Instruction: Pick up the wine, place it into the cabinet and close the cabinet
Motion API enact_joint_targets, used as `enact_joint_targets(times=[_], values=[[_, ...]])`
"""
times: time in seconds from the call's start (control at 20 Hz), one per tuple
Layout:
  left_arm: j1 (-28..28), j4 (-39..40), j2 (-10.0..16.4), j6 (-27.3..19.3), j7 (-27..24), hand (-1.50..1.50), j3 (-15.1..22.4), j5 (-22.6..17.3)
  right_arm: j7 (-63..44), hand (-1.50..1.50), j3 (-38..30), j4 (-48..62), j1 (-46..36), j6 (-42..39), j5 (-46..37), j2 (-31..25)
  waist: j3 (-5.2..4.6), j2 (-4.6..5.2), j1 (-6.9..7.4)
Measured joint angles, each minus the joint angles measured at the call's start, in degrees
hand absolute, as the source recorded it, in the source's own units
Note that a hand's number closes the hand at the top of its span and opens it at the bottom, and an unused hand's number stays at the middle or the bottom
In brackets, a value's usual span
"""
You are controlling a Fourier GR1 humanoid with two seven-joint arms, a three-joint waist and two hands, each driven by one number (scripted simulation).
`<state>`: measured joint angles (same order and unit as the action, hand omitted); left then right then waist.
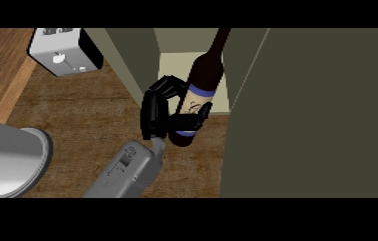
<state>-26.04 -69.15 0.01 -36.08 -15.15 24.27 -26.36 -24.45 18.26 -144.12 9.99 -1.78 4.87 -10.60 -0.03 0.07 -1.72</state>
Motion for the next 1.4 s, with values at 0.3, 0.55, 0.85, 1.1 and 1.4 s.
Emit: enact_joint_targets(times=[0.3, 0.55, 0.85, 1.1, 1.4], values=[[-2.99, 8.86, -0.01, 1.39, -6.80, 1.50, 0.57, -6.07, 0.40, -1.50, -1.27, 0.17, 0.03, -0.85, 0.27, 0.18, -0.01, 0.06, -0.23], [-4.00, 13.96, -0.01, 3.71, -11.76, 1.50, 0.47, -11.15, 0.19, -1.50, -2.45, 0.13, 0.15, -1.61, 0.58, 0.12, -0.01, 0.06, -0.15], [-8.35, 19.67, 0.24, 4.65, -13.12, 1.50, -0.40, -16.59, 1.02, -1.50, -3.56, 0.16, 1.19, -2.81, 0.98, 0.40, 0.00, 0.09, -0.32], [-12.51, 25.67, 0.13, 5.66, -14.71, 1.50, -0.88, -20.13, 0.75, -1.50, -3.03, 0.14, 1.24, -2.80, 1.08, 1.06, -0.02, 0.17, -0.56], [-17.63, 31.40, 0.12, 4.86, -13.97, 1.50, -1.13, -23.02, 0.98, -1.50, -3.82, 0.29, 0.94, -3.76, 1.43, 1.37, -0.02, 0.33, -0.78]])
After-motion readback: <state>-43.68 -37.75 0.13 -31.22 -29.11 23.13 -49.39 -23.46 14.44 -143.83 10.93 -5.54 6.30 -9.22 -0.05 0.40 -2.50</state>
